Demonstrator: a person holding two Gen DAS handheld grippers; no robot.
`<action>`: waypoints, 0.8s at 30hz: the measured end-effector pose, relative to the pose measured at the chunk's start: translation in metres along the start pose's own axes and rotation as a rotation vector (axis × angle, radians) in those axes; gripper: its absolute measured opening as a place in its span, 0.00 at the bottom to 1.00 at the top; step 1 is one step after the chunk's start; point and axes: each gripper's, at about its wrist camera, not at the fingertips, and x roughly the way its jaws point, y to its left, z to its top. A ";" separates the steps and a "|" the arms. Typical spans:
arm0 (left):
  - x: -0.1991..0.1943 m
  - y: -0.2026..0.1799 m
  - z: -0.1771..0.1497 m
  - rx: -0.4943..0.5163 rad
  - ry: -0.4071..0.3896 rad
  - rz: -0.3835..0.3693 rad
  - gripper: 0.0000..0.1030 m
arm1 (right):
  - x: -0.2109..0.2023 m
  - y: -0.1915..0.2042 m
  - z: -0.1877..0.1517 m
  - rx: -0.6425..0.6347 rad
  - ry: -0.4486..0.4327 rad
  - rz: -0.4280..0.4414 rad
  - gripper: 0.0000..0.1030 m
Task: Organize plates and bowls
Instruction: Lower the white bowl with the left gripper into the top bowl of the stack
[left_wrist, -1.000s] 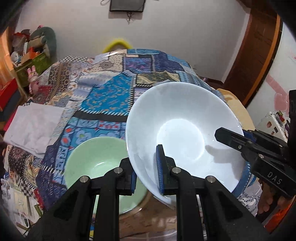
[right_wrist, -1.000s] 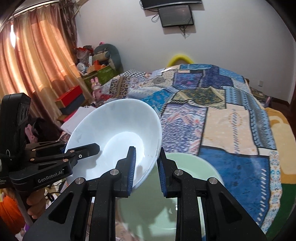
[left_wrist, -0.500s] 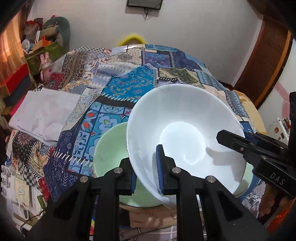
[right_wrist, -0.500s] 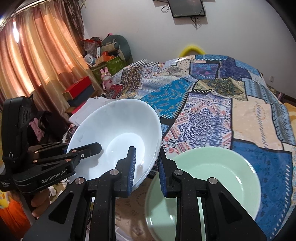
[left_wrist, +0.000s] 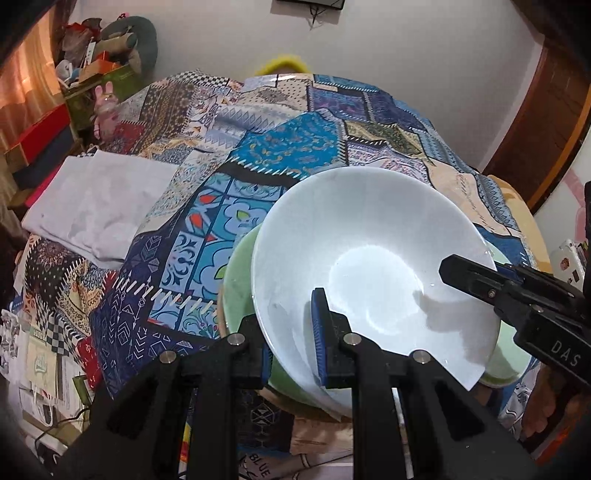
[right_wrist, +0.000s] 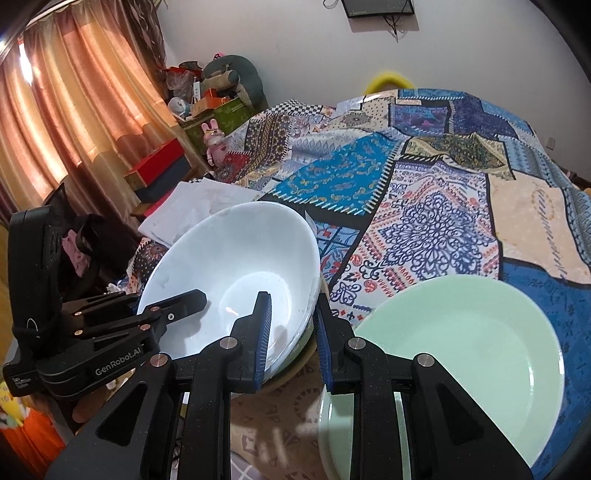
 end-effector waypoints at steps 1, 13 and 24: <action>0.001 0.002 0.000 -0.005 0.002 0.000 0.17 | 0.001 0.000 0.000 0.003 0.002 0.002 0.20; 0.014 0.001 -0.001 -0.021 -0.037 0.081 0.17 | 0.010 -0.004 -0.004 0.036 -0.008 -0.003 0.20; 0.013 -0.001 0.004 -0.011 -0.035 0.116 0.17 | 0.003 -0.007 -0.007 0.033 -0.037 -0.009 0.21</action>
